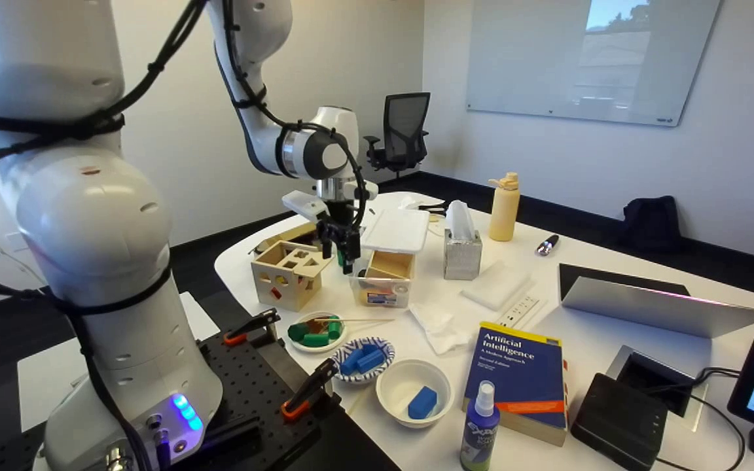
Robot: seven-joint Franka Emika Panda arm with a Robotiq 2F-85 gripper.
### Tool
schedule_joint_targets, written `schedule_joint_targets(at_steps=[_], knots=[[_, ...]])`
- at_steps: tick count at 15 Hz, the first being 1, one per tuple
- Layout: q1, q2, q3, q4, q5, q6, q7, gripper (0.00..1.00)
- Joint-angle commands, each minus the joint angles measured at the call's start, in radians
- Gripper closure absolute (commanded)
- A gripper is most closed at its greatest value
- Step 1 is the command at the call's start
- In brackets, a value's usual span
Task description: Pick up the stick and stir in the bowl
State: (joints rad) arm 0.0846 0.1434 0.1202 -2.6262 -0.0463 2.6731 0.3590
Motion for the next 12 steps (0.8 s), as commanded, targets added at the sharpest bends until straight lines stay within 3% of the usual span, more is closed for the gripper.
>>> schedule_joint_targets(at_steps=[1,4,10,12], knots=[[0.038,0.13,-0.001,0.035,0.08,0.059,0.026,0.0],[0.061,0.227,0.009,0.051,0.171,0.104,0.028,0.0],[0.128,0.416,-0.01,0.122,0.241,0.227,0.059,0.0],[0.193,0.462,-0.062,0.147,0.231,0.252,0.102,0.0]])
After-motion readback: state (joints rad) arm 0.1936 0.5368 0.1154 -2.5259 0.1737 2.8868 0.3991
